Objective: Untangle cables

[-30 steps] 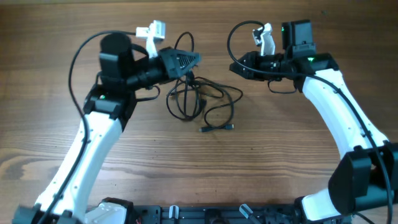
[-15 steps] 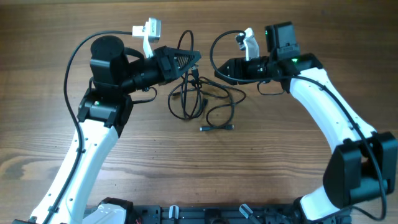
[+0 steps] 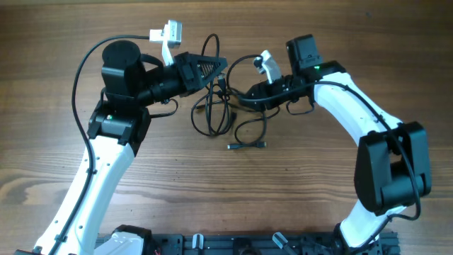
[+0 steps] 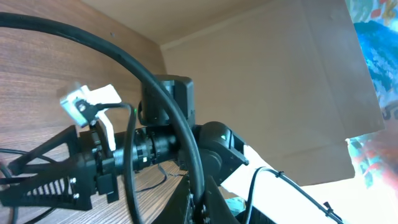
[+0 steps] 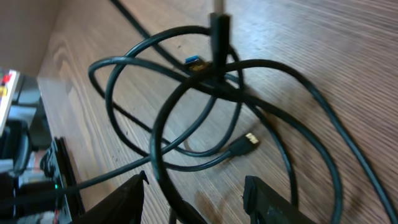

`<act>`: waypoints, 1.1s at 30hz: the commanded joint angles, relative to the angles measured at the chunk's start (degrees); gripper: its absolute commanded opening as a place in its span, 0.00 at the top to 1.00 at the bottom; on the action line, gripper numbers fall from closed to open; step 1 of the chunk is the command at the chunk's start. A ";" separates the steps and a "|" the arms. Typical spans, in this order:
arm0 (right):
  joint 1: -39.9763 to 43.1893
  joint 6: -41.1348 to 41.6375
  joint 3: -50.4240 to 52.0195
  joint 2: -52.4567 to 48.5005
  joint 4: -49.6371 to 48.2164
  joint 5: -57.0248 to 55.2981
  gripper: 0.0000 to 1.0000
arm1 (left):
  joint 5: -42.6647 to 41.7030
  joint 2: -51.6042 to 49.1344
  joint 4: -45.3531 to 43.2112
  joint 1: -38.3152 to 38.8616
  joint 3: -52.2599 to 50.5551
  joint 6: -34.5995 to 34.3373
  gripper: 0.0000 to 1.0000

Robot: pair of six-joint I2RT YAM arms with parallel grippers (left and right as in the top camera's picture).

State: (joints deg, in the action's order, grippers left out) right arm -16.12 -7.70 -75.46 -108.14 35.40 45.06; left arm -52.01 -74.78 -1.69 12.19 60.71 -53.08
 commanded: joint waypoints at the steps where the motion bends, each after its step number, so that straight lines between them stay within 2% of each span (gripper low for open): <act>1: -0.74 -4.35 0.04 -0.83 0.26 2.43 0.47 | -1.07 0.70 -0.26 -0.48 0.48 -0.11 0.96; 11: -1.18 -3.87 0.04 -2.64 -0.24 -0.44 0.52 | -1.09 0.70 -0.24 -0.48 0.48 -0.11 0.96; 21: -1.18 1.57 0.04 -2.67 -2.12 -1.40 0.74 | -1.07 0.63 0.04 -0.48 0.48 -0.11 0.96; 28: -1.16 5.01 0.04 -2.67 -3.08 -1.97 0.94 | -1.07 0.63 2.62 -0.48 0.48 0.24 0.96; 33: -1.16 7.80 0.04 -2.54 -4.20 -1.97 0.96 | -0.66 0.57 2.82 -0.48 0.46 1.81 0.96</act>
State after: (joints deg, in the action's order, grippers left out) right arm -16.84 -3.14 -75.46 -109.73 31.77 43.68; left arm -52.01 -74.78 1.26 12.03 60.71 -53.08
